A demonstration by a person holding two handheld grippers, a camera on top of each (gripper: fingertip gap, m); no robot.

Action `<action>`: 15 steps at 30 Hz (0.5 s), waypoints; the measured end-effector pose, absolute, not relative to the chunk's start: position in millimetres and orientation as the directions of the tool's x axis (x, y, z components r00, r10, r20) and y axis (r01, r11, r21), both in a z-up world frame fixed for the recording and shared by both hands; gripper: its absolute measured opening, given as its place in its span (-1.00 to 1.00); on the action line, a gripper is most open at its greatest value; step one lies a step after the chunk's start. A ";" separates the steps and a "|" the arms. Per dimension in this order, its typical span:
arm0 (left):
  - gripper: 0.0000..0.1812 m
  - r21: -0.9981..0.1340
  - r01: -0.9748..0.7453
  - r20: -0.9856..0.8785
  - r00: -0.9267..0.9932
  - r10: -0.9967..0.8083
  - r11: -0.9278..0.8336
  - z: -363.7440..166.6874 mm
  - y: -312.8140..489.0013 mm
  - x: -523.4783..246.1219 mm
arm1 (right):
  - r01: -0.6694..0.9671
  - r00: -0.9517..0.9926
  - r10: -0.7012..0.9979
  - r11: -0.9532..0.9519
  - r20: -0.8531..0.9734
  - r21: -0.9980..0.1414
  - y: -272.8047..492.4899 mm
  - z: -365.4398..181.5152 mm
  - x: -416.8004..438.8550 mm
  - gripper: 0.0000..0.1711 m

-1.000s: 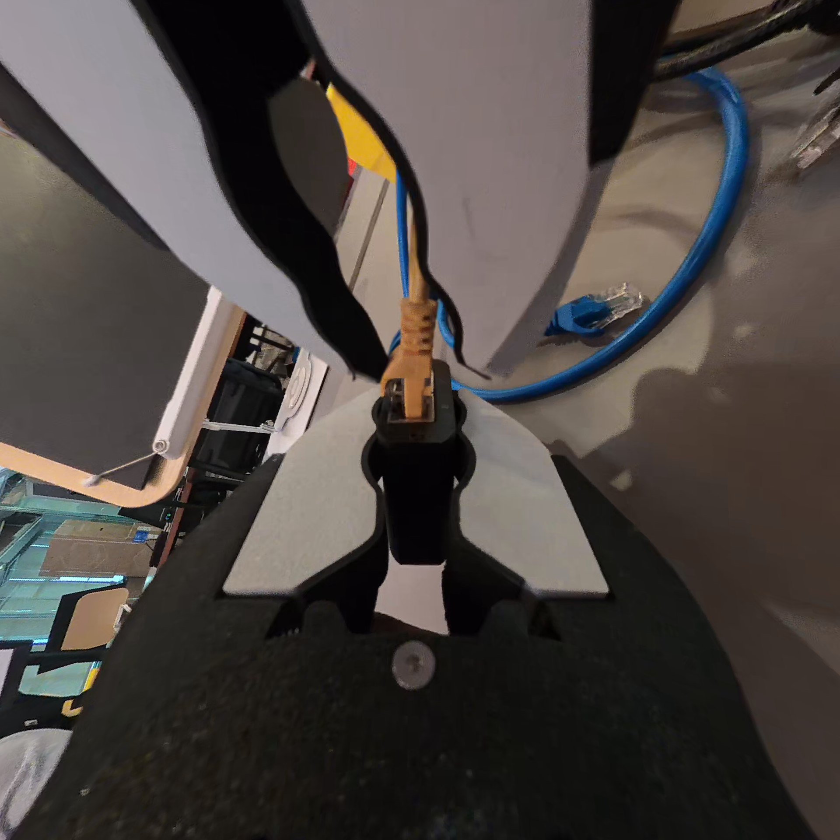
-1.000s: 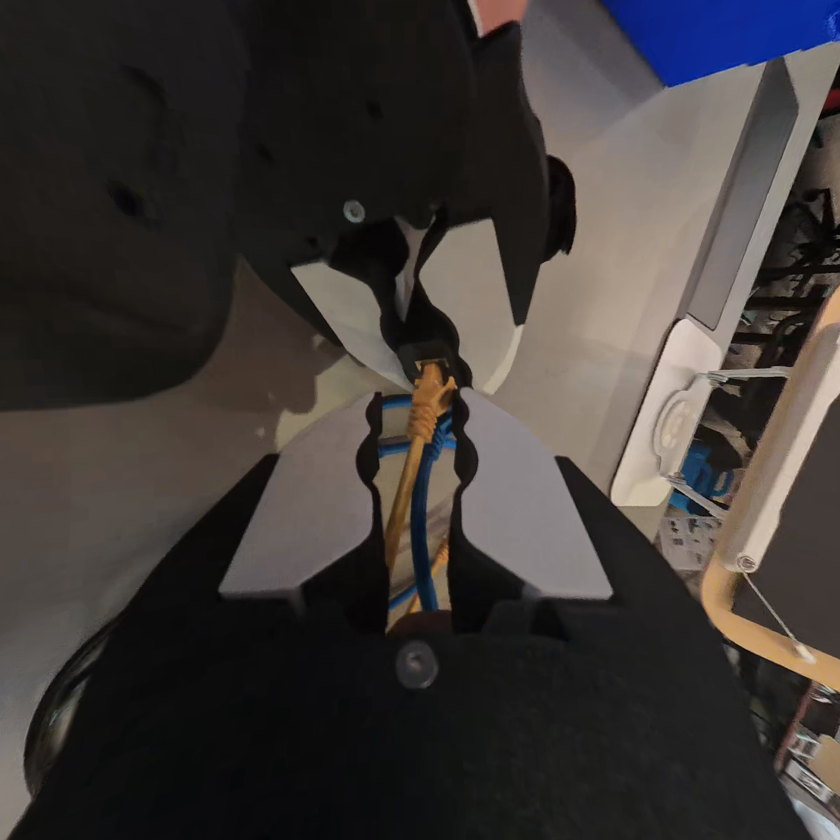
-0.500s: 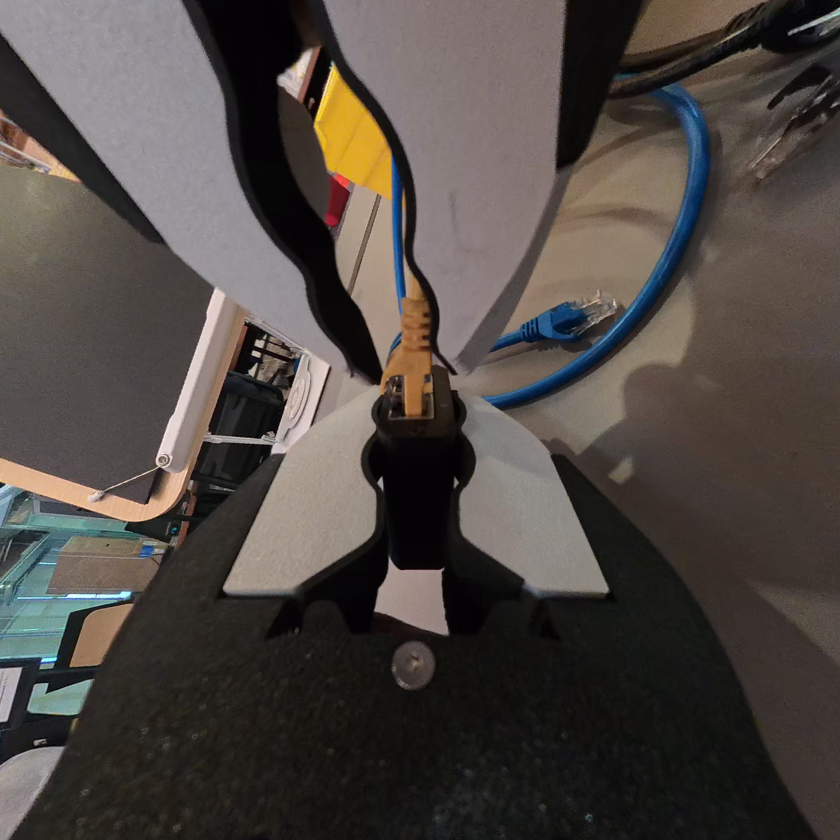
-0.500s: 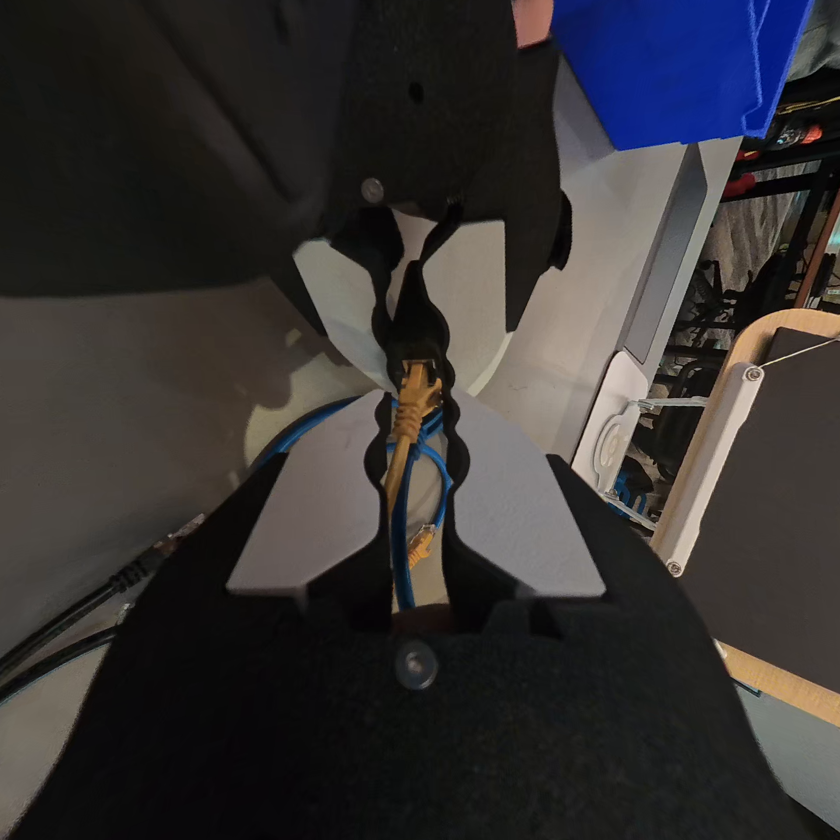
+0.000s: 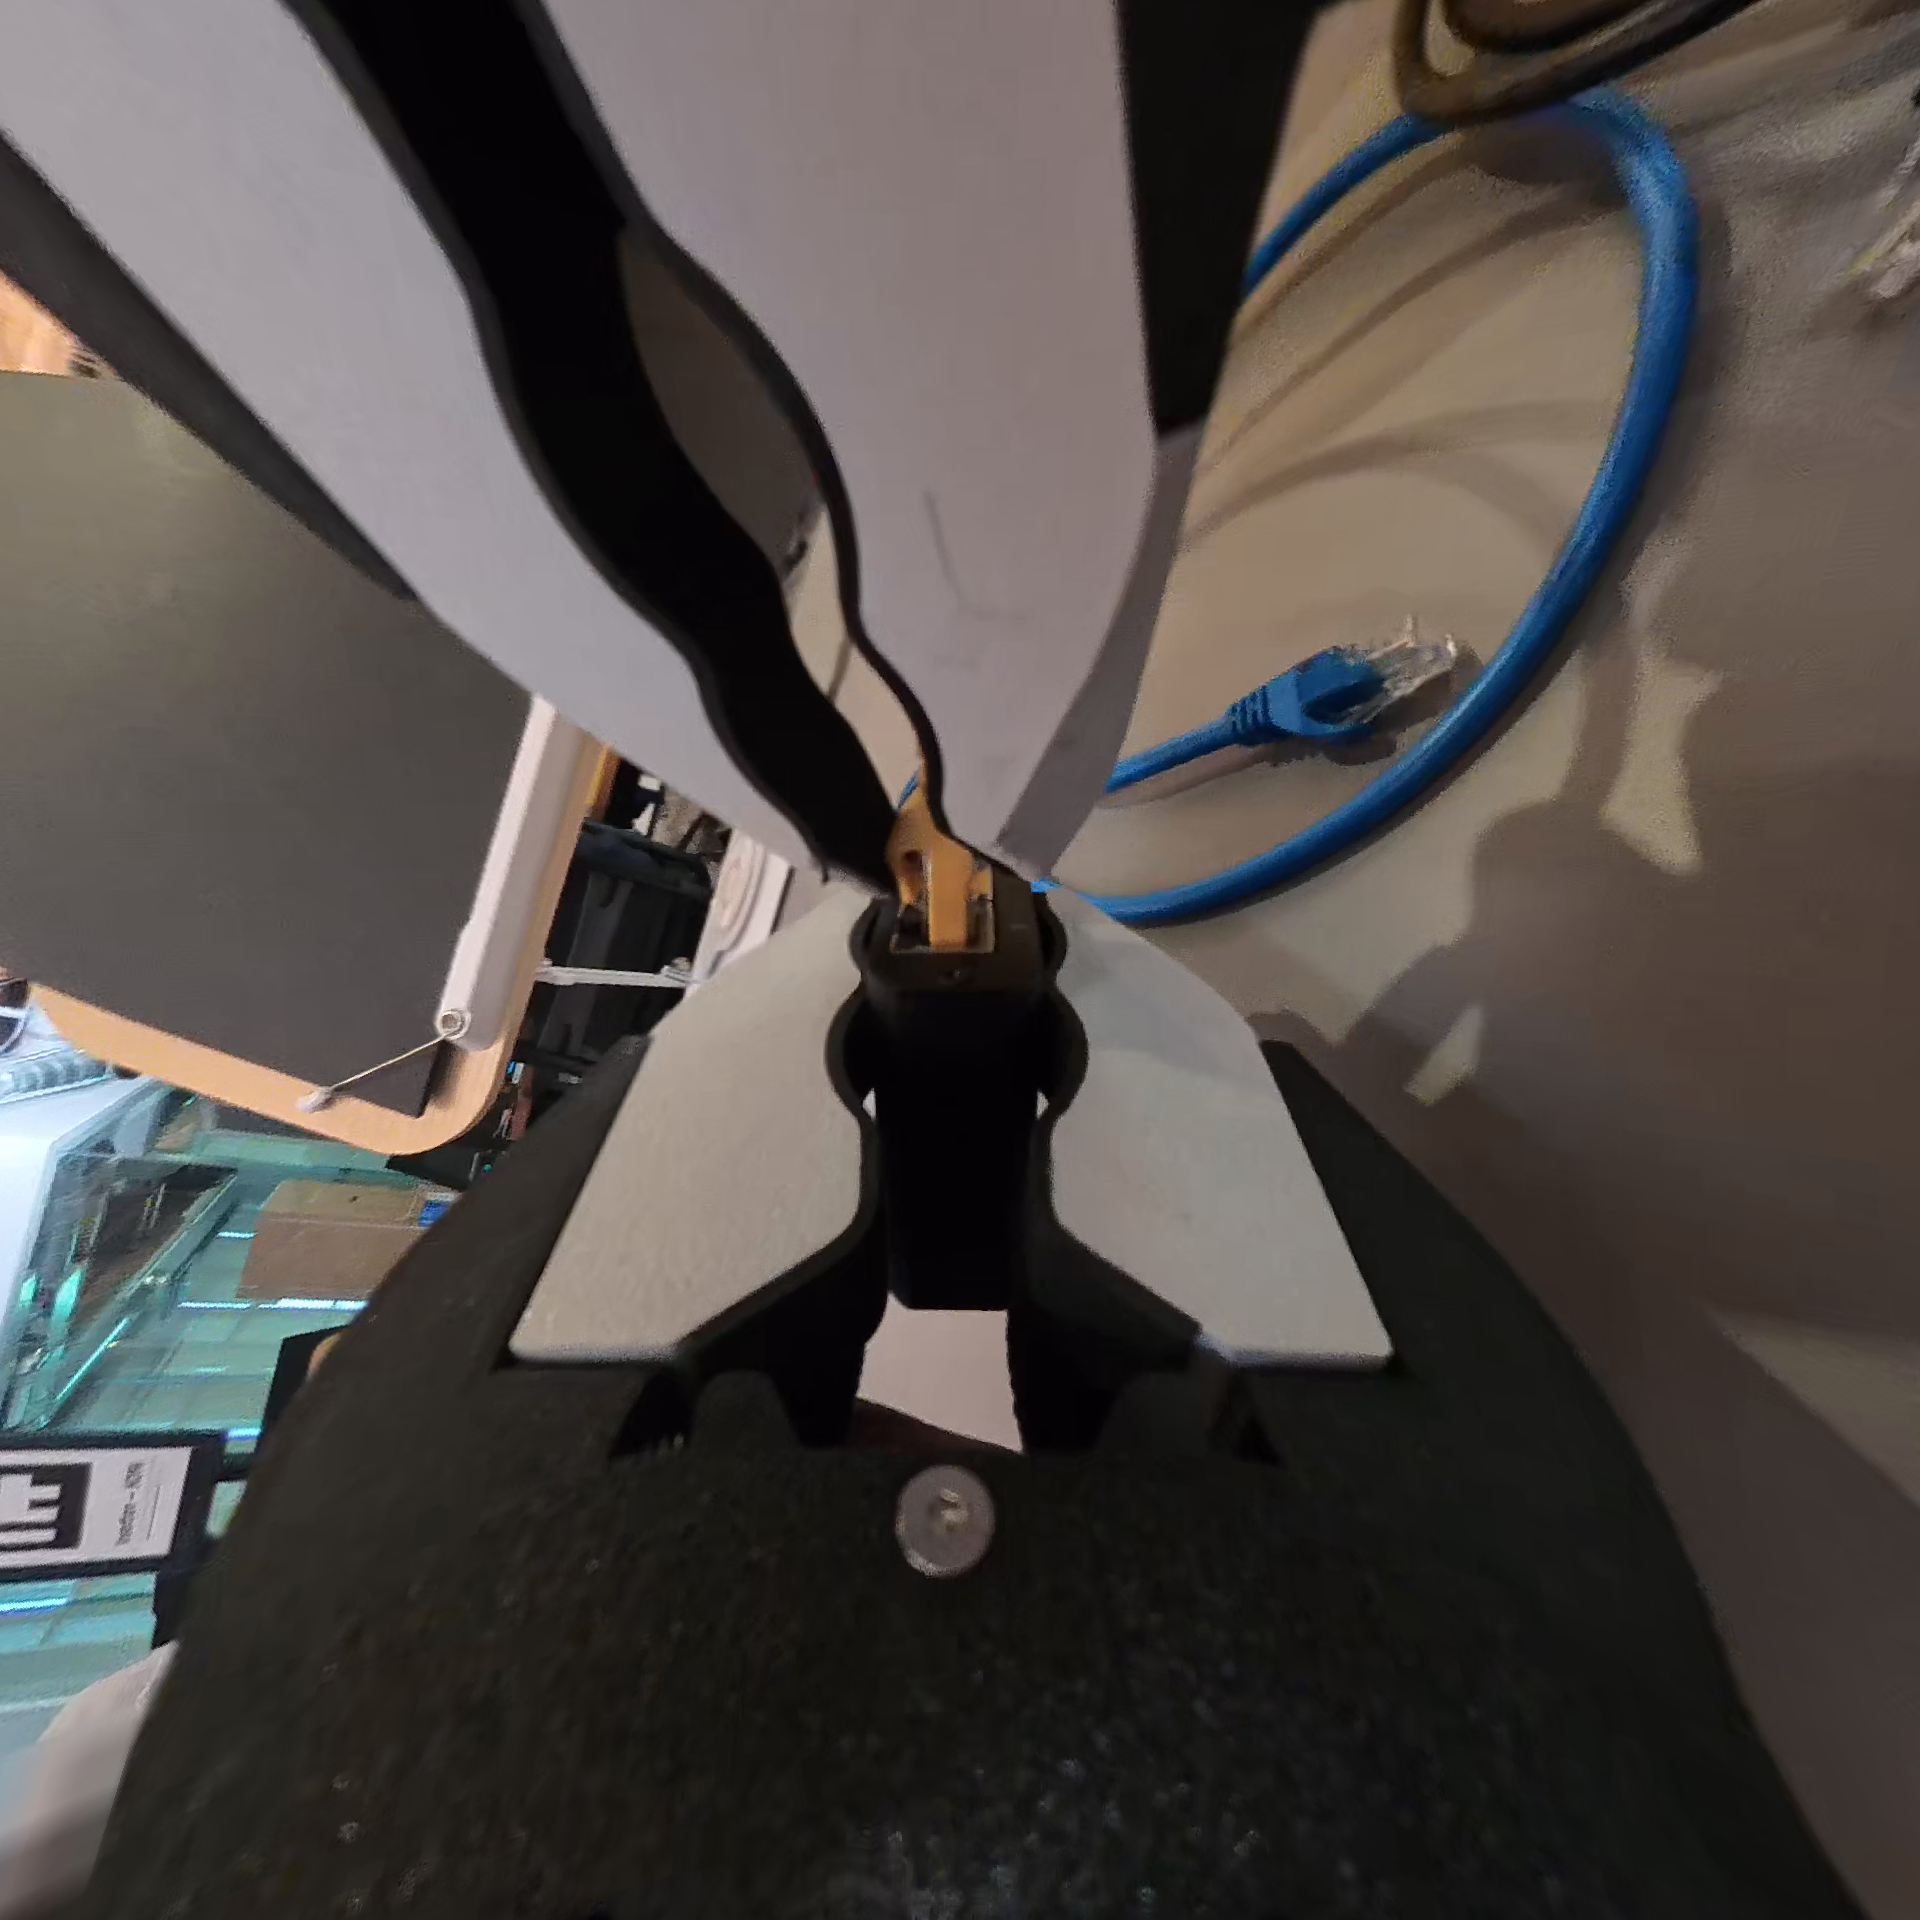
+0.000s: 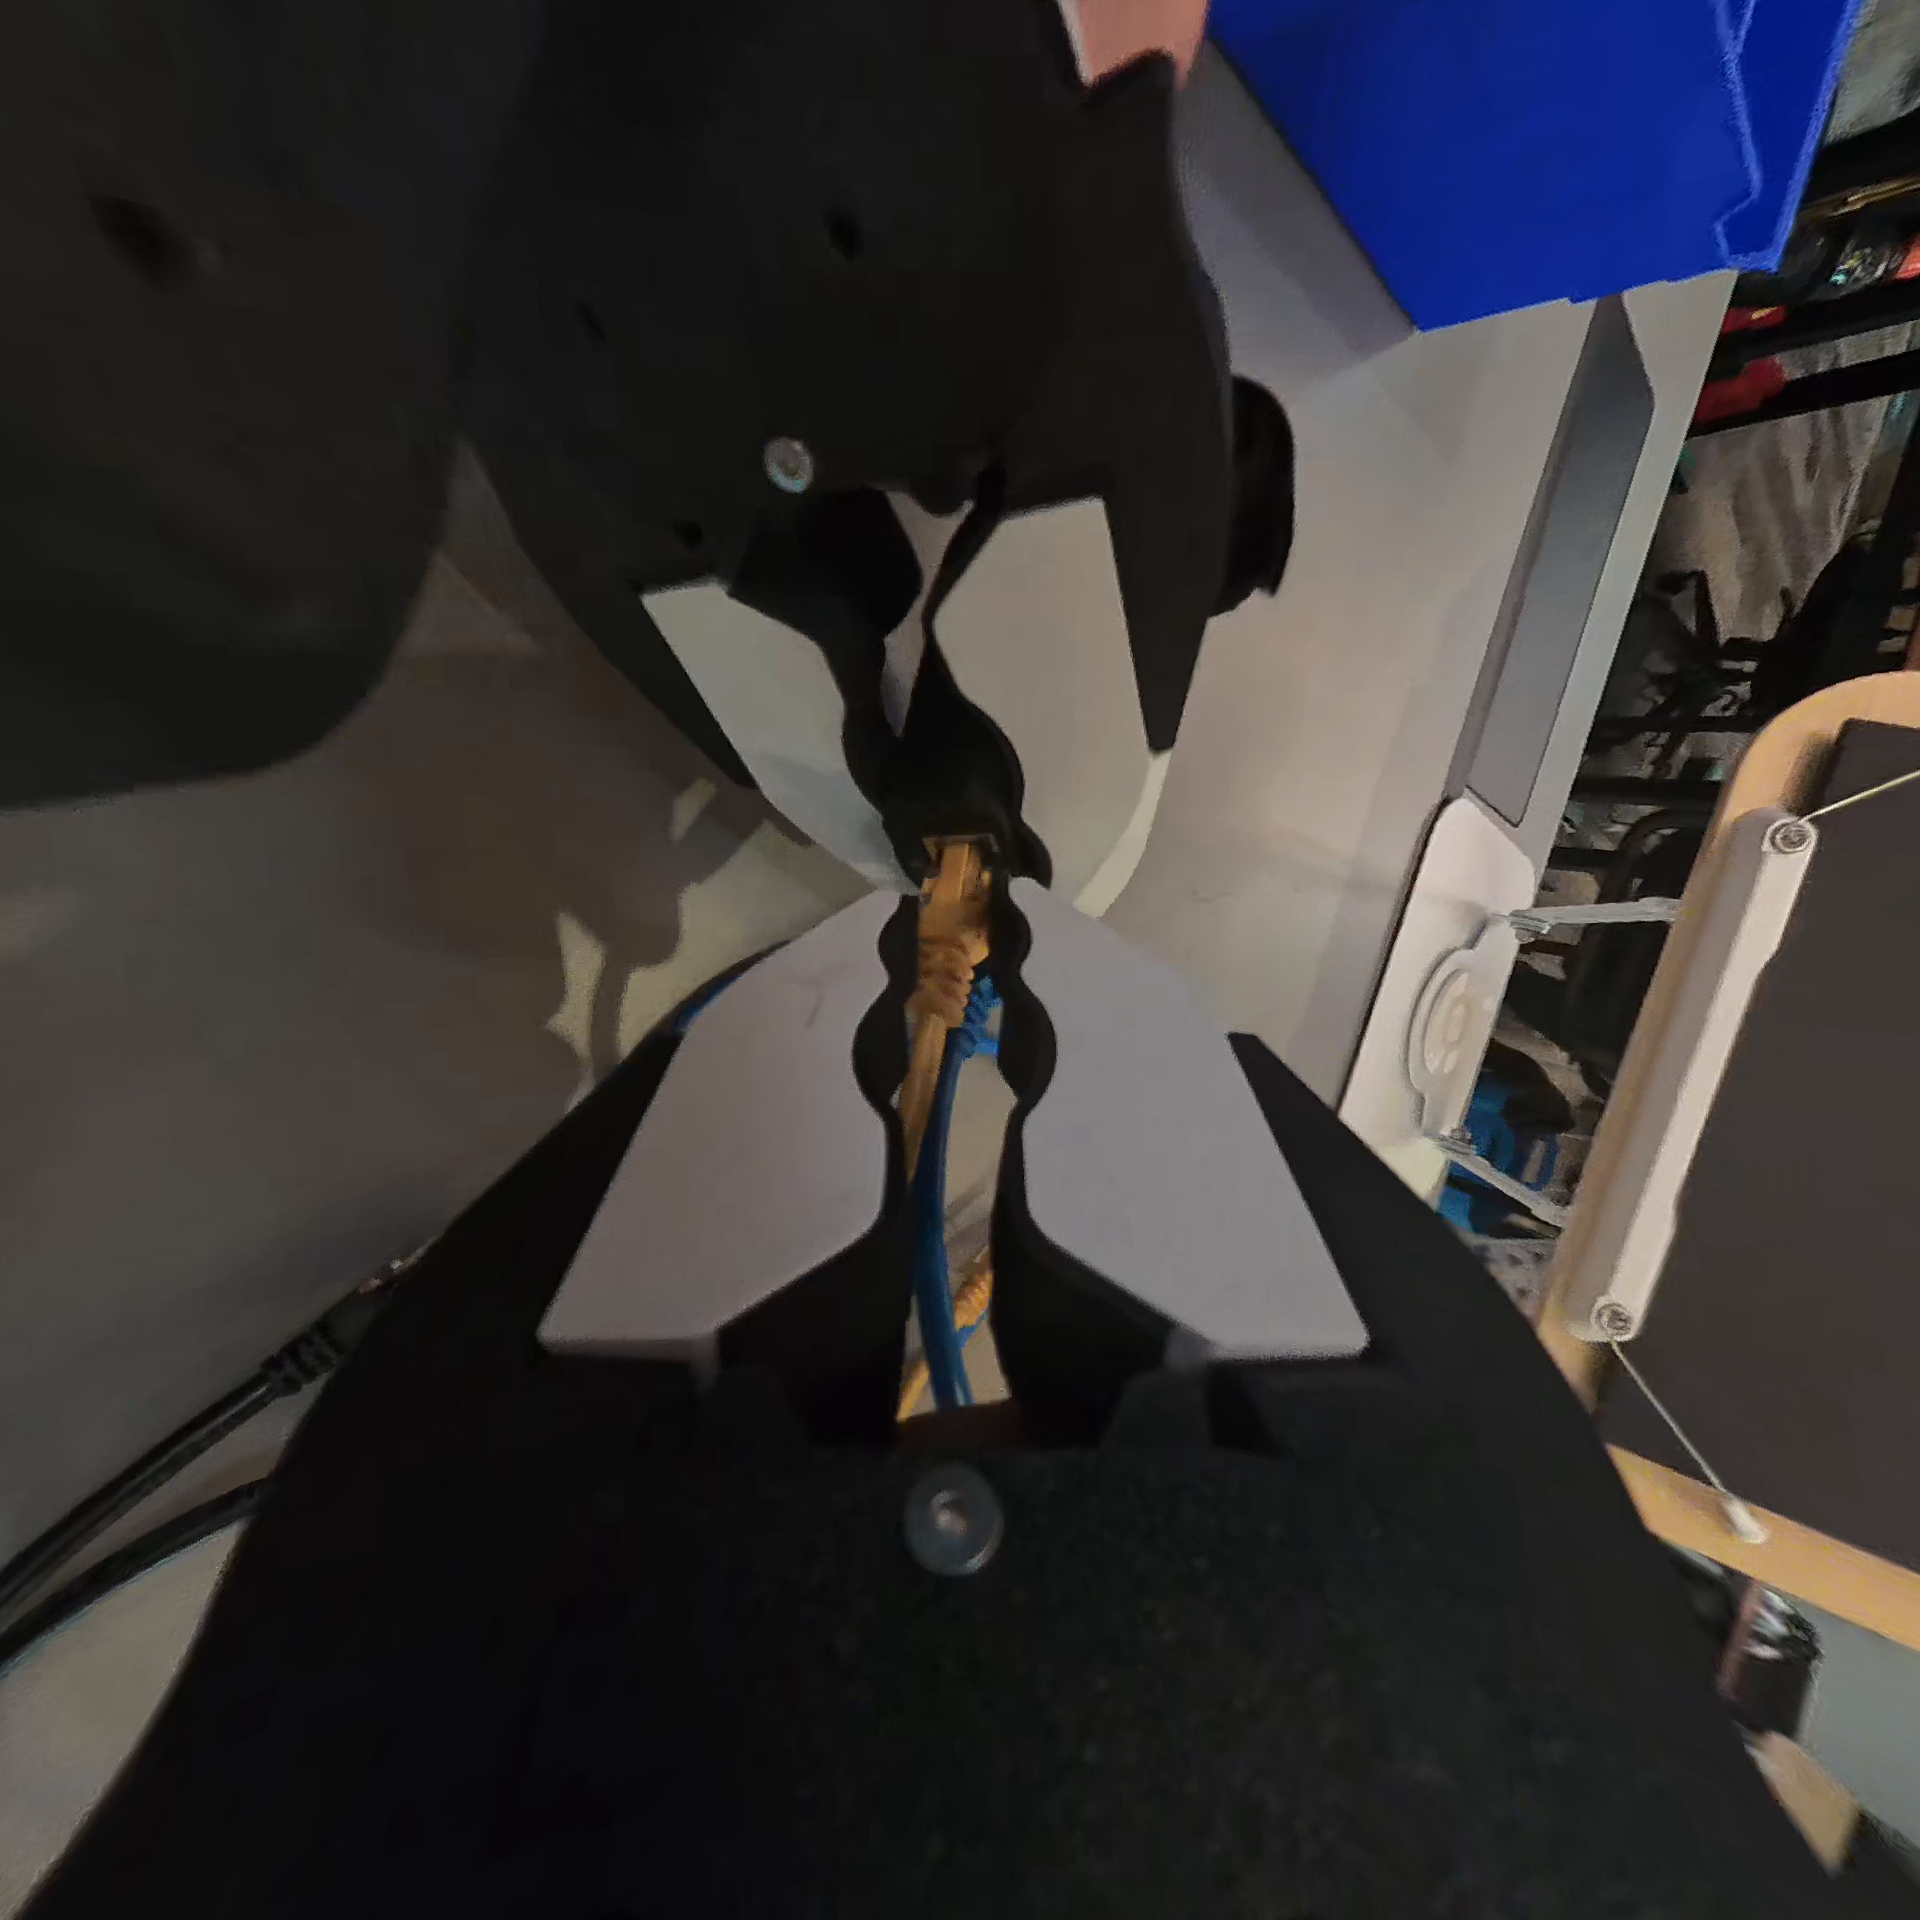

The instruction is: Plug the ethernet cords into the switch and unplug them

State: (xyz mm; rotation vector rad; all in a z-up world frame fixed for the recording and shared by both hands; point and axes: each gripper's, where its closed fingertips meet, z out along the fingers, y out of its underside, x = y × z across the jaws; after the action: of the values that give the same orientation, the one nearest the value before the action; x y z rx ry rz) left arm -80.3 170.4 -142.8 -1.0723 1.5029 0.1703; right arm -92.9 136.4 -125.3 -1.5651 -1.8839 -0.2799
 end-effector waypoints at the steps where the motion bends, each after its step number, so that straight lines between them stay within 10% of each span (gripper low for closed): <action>1: -0.73 -0.469 -0.685 -0.844 0.162 -0.511 0.558 -140.7 170.7 -81.3 | 0.931 -0.056 0.802 0.257 0.595 -0.259 135.9 -123.7 -93.8 -0.85; 15: -0.72 -0.291 -0.736 -0.945 0.120 -0.305 0.612 -139.0 176.2 -83.7 | 0.897 0.221 0.889 -0.024 0.400 -0.442 126.7 -126.4 -95.2 -0.66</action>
State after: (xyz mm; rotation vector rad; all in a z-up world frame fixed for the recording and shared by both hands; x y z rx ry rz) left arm -83.7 176.2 -139.0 -0.9298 1.4684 0.3925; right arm -95.2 126.7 -126.4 -1.8863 -1.6456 -0.0156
